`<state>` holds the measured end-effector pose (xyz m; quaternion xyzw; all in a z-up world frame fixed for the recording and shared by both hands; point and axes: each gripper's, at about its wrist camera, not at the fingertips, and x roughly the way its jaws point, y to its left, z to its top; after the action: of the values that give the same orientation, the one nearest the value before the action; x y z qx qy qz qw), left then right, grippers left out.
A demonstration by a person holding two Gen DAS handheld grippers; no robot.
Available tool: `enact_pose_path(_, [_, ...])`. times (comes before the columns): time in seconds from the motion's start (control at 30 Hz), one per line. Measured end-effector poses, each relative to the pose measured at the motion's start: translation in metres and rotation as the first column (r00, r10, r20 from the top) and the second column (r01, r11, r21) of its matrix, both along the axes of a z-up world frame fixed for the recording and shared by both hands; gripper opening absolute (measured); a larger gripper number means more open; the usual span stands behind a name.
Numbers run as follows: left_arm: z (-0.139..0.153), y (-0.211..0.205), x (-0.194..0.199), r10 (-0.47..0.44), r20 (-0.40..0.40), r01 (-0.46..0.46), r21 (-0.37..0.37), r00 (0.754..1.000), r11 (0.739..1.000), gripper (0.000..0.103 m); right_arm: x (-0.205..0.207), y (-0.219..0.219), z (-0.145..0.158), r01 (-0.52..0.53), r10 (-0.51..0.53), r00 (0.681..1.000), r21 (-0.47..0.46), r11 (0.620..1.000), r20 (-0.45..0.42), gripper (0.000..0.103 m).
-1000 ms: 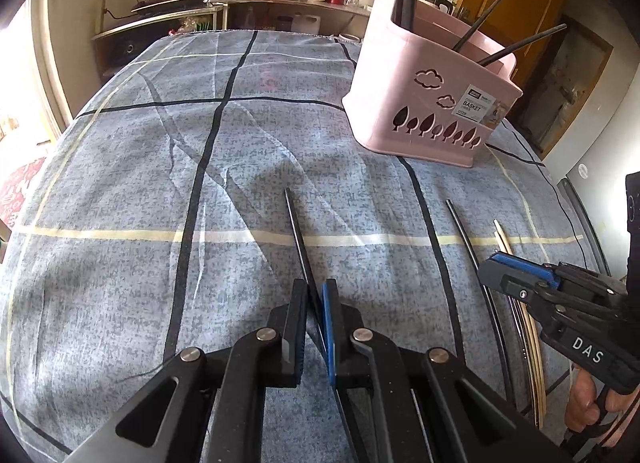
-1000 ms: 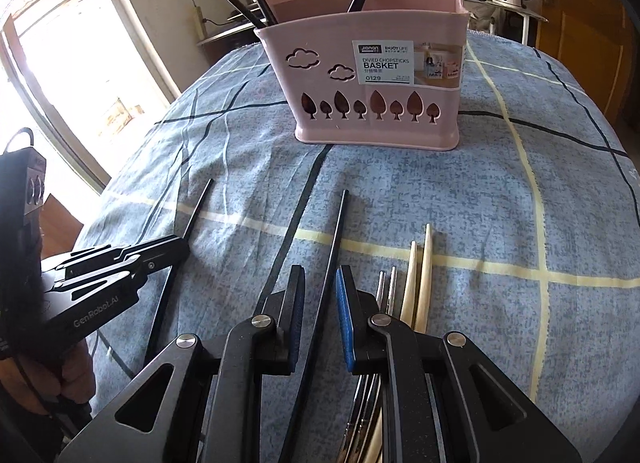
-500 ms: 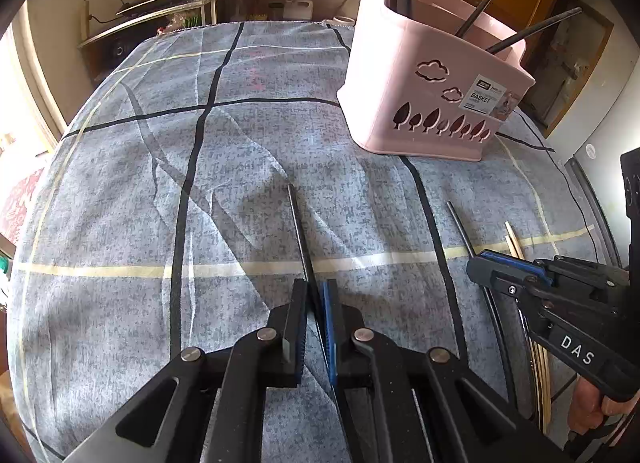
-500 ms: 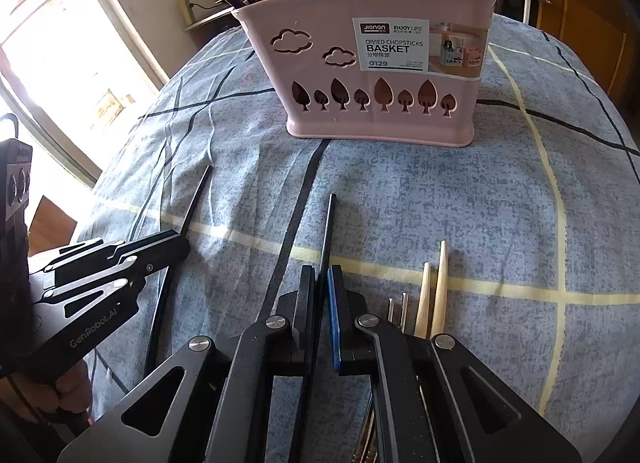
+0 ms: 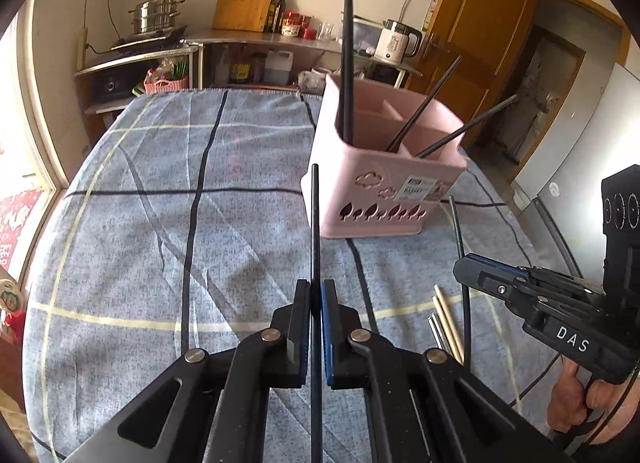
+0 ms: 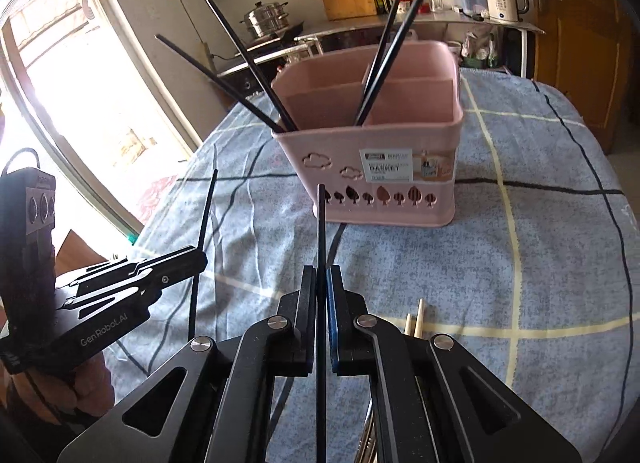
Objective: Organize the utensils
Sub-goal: 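Lift both held chopsticks upright and carry them above the pink basket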
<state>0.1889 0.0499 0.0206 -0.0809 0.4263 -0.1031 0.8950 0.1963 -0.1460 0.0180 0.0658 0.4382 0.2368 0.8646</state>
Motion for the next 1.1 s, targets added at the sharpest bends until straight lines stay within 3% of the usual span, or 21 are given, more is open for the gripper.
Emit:
enact_pose_path(0.23, [0.049,-0.001,-0.006,-0.016,0.125,0.017,-0.009,0.992,1.000,0.005,-0.005,-0.005,0.044,0.011,-0.017,0.993,0.048,0.999,0.114,0.005])
enact_pose_path(0.43, [0.069,-0.003,-0.011,-0.027,0.190,0.027,-0.001,0.981,1.000,0.005,-0.013,-0.015,0.061,0.025,-0.038,0.983,0.075,0.997,0.178,0.005])
enact_pose_path(0.8, [0.059,-0.003,-0.036,-0.028,0.161,0.031,-0.020,0.986,0.999,0.005,-0.034,-0.025,0.064,0.004,-0.017,0.983,0.073,0.997,0.181,0.005])
enact_pose_path(1.1, [0.054,-0.001,-0.051,-0.017,0.124,0.020,-0.018,0.992,1.000,0.005,-0.058,-0.029,0.068,-0.020,0.017,0.985,0.014,1.000,0.173,0.005])
